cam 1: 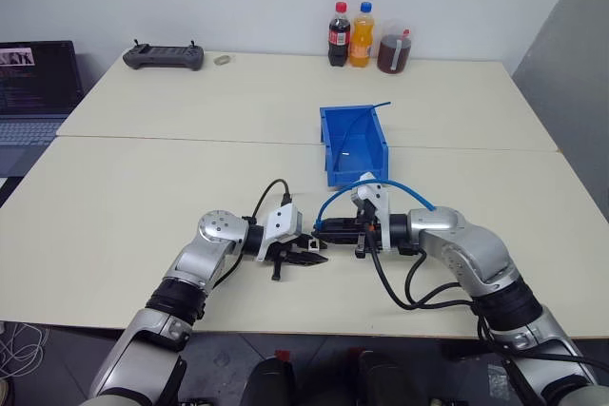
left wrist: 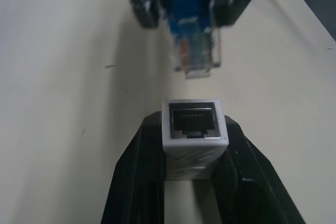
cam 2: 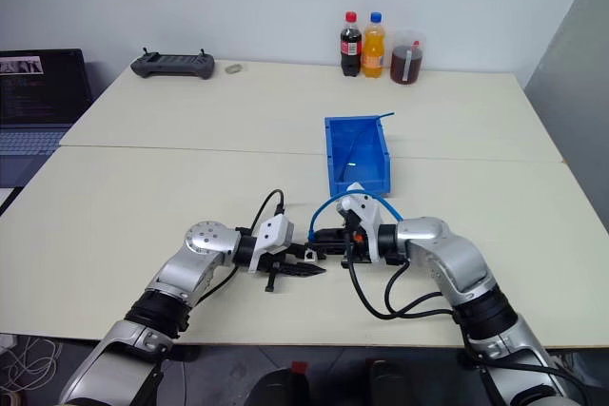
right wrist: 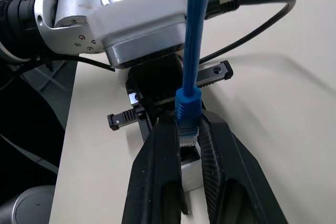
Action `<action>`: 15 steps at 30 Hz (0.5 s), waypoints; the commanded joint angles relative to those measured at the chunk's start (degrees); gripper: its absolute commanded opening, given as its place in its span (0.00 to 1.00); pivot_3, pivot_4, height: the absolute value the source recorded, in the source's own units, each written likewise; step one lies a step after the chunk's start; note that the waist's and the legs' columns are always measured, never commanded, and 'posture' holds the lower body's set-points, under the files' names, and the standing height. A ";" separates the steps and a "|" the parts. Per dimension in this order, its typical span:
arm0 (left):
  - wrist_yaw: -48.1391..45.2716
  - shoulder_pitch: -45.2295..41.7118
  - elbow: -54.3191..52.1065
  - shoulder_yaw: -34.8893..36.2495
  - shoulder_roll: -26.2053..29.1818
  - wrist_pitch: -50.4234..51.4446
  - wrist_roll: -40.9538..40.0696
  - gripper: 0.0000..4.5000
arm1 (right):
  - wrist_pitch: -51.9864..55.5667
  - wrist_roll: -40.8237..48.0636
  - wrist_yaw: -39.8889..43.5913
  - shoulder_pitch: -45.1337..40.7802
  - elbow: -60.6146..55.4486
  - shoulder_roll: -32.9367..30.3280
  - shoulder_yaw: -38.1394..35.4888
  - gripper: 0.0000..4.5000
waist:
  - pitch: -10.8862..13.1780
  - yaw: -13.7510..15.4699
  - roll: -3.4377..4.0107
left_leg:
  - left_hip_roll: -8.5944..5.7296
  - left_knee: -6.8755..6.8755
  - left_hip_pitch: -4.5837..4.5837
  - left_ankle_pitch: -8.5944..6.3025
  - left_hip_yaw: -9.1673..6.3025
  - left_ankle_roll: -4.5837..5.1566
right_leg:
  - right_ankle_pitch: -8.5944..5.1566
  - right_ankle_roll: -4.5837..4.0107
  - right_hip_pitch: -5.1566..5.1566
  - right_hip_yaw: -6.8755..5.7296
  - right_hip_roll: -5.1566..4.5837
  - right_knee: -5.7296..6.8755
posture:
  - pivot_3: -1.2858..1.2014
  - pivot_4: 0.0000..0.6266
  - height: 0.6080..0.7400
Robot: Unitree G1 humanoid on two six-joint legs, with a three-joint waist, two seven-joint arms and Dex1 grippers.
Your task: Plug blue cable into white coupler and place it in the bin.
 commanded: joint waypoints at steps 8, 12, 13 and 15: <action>-0.36 -0.81 -0.42 0.36 0.15 -0.12 0.10 0.18 | -3.07 -2.23 1.84 1.95 1.75 1.20 0.29 0.05 | -0.01 -0.01 0.00 | 0.00 0.02 0.00 0.00 0.00 0.00 | 0.00 0.00 0.00 0.00 0.00 0.03 | 0.52 0.24 1.00; -0.25 -1.07 -0.51 0.52 0.18 0.23 0.04 0.18 | -4.47 -3.56 2.31 2.28 2.35 1.25 1.05 0.05 | -0.01 -0.01 0.01 | 0.01 0.05 0.00 0.00 -0.01 0.00 | 0.00 0.00 0.01 0.00 0.00 0.04 | 0.52 0.24 1.00; -0.21 -1.19 -0.44 0.61 0.25 0.35 0.04 0.18 | -4.83 -3.88 2.67 2.30 2.33 1.17 1.38 0.05 | -0.01 -0.01 0.01 | 0.01 0.07 0.00 0.00 -0.01 0.00 | 0.00 0.00 0.01 -0.01 0.01 0.06 | 0.52 0.24 1.00; -0.18 -1.27 -0.40 0.69 0.35 0.51 0.04 0.18 | -5.60 -4.58 3.44 2.36 2.16 0.99 1.91 0.05 | -0.01 -0.01 0.01 | 0.01 0.12 0.00 0.00 -0.01 0.00 | 0.00 0.00 0.01 -0.01 0.02 0.10 | 0.52 0.24 1.00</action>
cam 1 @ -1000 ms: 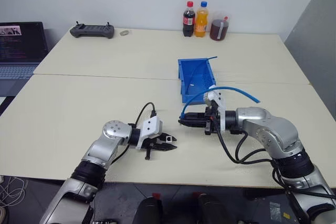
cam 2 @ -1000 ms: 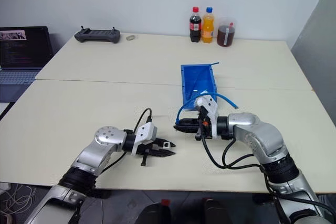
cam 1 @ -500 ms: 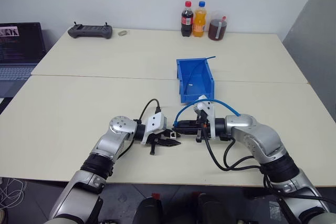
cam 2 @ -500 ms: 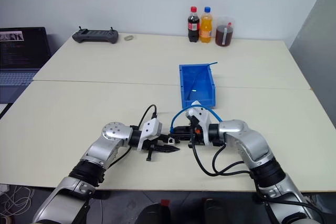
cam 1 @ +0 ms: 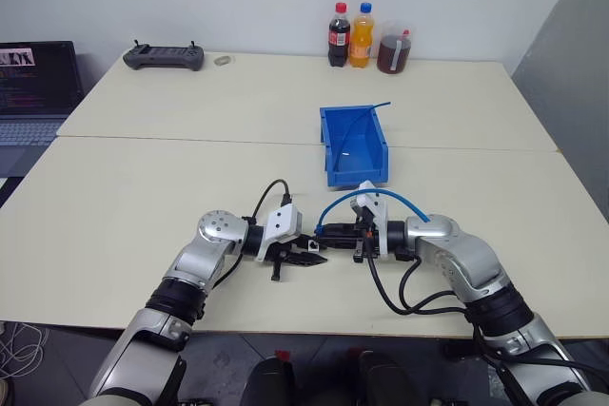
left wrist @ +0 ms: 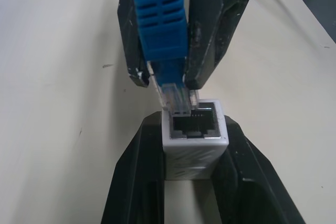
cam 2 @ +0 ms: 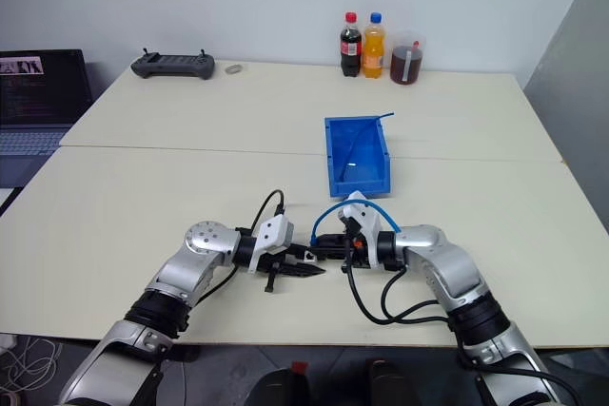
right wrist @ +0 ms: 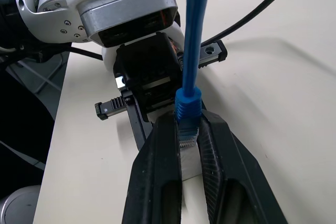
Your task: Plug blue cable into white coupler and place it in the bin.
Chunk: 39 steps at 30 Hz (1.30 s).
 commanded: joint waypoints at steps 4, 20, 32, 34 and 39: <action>0.01 -1.37 -0.25 0.71 0.16 0.11 0.02 0.18 | -2.12 -2.09 2.53 0.63 -0.21 0.00 1.98 0.05 | 0.00 0.00 0.00 | 0.01 0.05 0.00 0.00 -0.01 0.00 | 0.00 0.00 0.00 0.01 0.05 0.04 | 0.52 0.24 1.00; 0.61 -0.73 -1.08 0.73 -0.12 0.76 -0.23 0.18 | -7.75 -6.42 3.32 -0.73 5.88 2.14 2.97 0.05 | -0.01 -0.04 0.00 | 0.01 0.49 0.04 -0.01 -0.07 0.01 | -0.01 -0.01 0.00 0.01 0.16 0.63 | 0.52 0.24 1.00; 1.08 -0.23 -1.69 0.79 0.24 0.77 -0.27 0.18 | -12.08 -10.09 7.81 -0.01 6.64 -0.26 6.26 0.05 | -0.04 -0.09 -0.01 | 0.00 0.53 0.10 0.00 -0.06 0.01 | -0.02 -0.02 0.01 0.03 0.16 0.74 | 0.52 0.24 1.00; 1.12 -0.18 -1.83 0.81 0.23 0.82 -0.27 0.18 | -12.27 -10.47 7.41 -0.04 6.98 0.00 6.42 0.05 | -0.04 -0.09 -0.01 | 0.00 0.53 0.10 0.00 -0.06 0.01 | -0.02 -0.02 0.01 0.03 0.16 0.74 | 0.52 0.24 1.00; 1.21 0.01 -2.20 0.79 0.24 0.96 -0.30 0.18 | -12.38 -11.10 6.13 -0.56 8.33 1.04 5.79 0.05 | -0.05 -0.09 -0.01 | 0.01 0.53 0.10 0.00 -0.06 0.01 | -0.02 -0.02 0.01 0.03 0.16 0.74 | 0.52 0.24 1.00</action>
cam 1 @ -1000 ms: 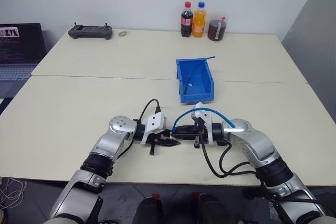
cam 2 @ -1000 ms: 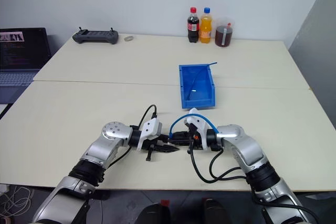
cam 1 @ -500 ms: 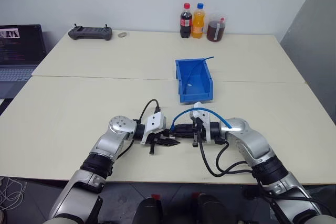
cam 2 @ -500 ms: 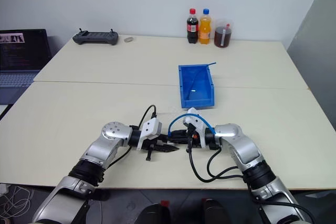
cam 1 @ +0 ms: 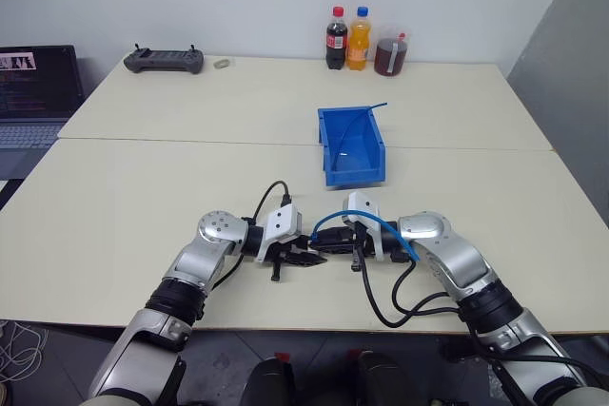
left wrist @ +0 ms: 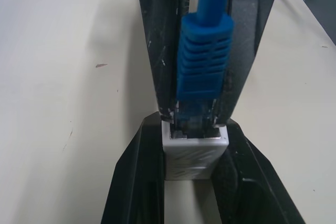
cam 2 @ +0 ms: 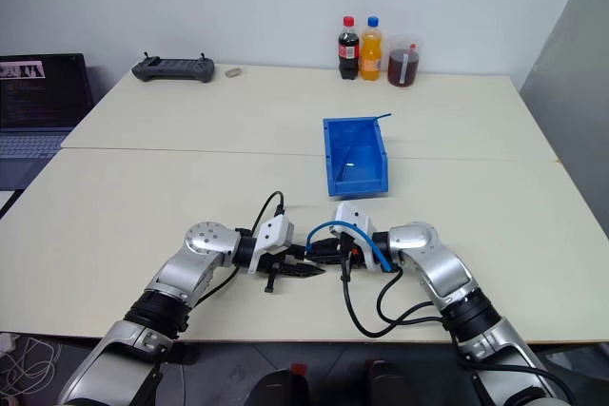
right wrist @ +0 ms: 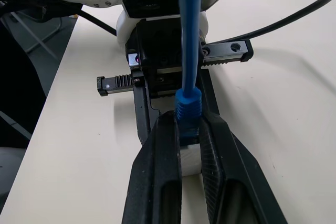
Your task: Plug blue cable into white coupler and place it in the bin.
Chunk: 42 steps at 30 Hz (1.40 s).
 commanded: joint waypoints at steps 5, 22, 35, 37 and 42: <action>0.29 0.00 -2.42 0.91 0.23 0.05 -0.62 0.18 | 4.81 -1.05 0.73 1.38 3.81 1.42 1.60 0.05 | -0.04 -0.05 0.00 | 0.02 0.00 0.11 0.00 0.02 0.00 | 0.00 0.00 0.07 0.03 0.00 0.03 | 0.52 0.24 1.00; 1.21 0.68 -3.48 1.16 0.29 0.30 -0.47 0.18 | 4.13 -4.03 3.32 3.21 8.60 -0.20 3.38 0.05 | -0.17 -0.07 0.00 | 0.01 -0.12 0.71 -0.02 0.08 0.00 | -0.10 -0.12 0.62 0.05 0.00 0.00 | 0.52 0.24 1.00; 1.65 0.86 -3.81 1.13 0.05 0.07 -0.33 0.18 | 5.89 -4.15 4.50 3.32 10.07 -0.72 4.13 0.05 | -0.20 -0.07 0.00 | 0.01 -0.13 0.77 -0.02 0.06 0.00 | -0.11 -0.13 0.71 0.03 -0.02 -0.01 | 0.52 0.24 1.00; 1.72 0.97 -3.86 1.11 0.02 -0.02 -0.27 0.18 | 6.25 -3.90 4.73 3.32 10.10 -0.84 3.97 0.05 | -0.20 -0.07 -0.01 | 0.01 -0.13 0.77 -0.02 0.06 0.00 | -0.11 -0.13 0.71 0.04 -0.02 -0.01 | 0.52 0.24 1.00; 1.87 0.96 -3.85 1.12 -0.09 0.00 -0.13 0.18 | 7.03 -4.06 5.57 3.00 10.34 -1.45 4.39 0.05 | -0.20 -0.07 0.00 | 0.01 -0.13 0.77 -0.02 0.06 0.00 | -0.11 -0.13 0.71 0.03 -0.02 -0.02 | 0.52 0.24 1.00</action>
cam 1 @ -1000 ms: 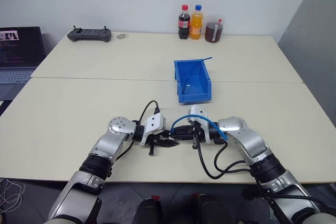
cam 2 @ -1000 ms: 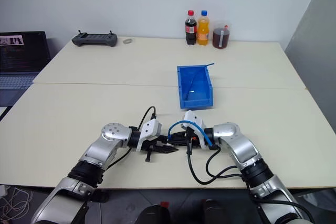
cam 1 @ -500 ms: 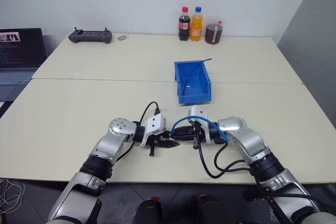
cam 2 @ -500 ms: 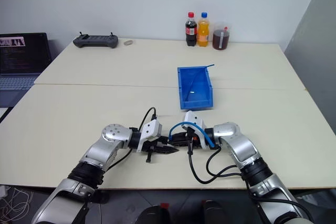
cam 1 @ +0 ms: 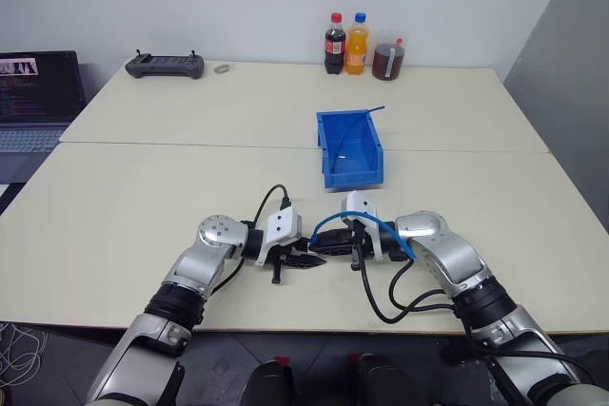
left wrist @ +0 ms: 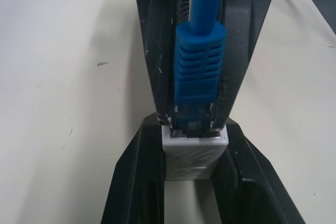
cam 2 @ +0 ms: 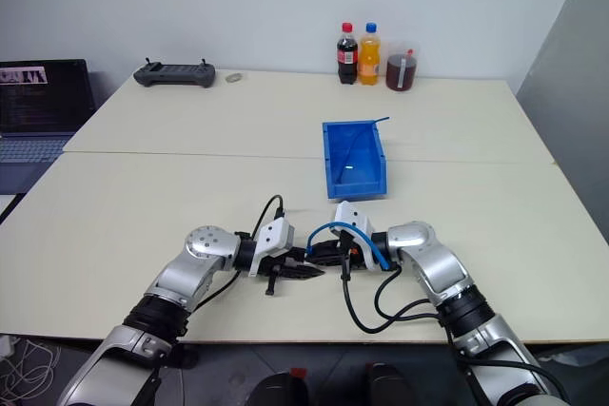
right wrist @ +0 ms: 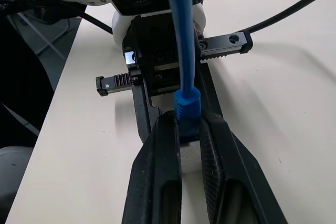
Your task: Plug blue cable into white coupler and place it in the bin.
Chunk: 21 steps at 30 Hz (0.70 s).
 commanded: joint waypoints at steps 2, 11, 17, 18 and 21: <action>0.10 -0.67 -2.16 1.17 -0.06 -1.00 -0.84 0.18 | 7.80 -2.36 3.55 3.26 5.57 -3.03 4.82 0.05 | 0.00 0.00 0.00 | 0.00 0.00 0.00 0.00 0.00 0.00 | 0.00 0.00 0.00 0.00 0.00 -0.01 | 0.52 0.24 1.00; 0.21 -0.70 -2.11 1.24 -0.22 -1.09 -0.82 0.18 | 8.24 -3.19 4.42 3.16 6.33 -3.68 5.90 0.05 | -0.12 0.10 0.00 | -0.03 0.00 0.00 -0.01 -0.03 0.01 | -0.01 0.02 0.04 -0.03 0.00 -0.06 | 0.52 0.24 1.00; 0.27 -0.73 -2.11 1.25 -0.02 -1.20 -0.76 0.18 | 7.04 -3.14 3.76 2.94 6.40 -3.56 5.03 0.13 | -0.14 0.10 0.01 | -0.03 -0.01 0.00 -0.01 -0.05 0.02 | -0.02 0.02 0.05 -0.03 -0.01 -0.06 | 0.52 0.24 1.00; 0.29 -0.78 -2.01 1.23 -0.04 -1.25 -0.72 0.18 | 6.93 -3.06 3.84 2.85 6.55 -3.54 4.91 0.21 | -0.14 0.10 0.00 | -0.03 -0.01 0.00 -0.01 -0.05 0.02 | -0.02 0.02 0.05 -0.03 -0.01 -0.06 | 0.52 0.24 1.00; 0.35 -0.84 -1.93 1.19 -0.06 -1.35 -0.65 0.18 | 6.65 -2.98 3.71 2.74 6.82 -3.40 4.66 0.33 | -0.17 0.08 0.02 | -0.03 -0.01 0.01 -0.01 -0.05 0.02 | -0.02 0.02 0.05 -0.03 -0.01 -0.06 | 0.52 0.24 1.00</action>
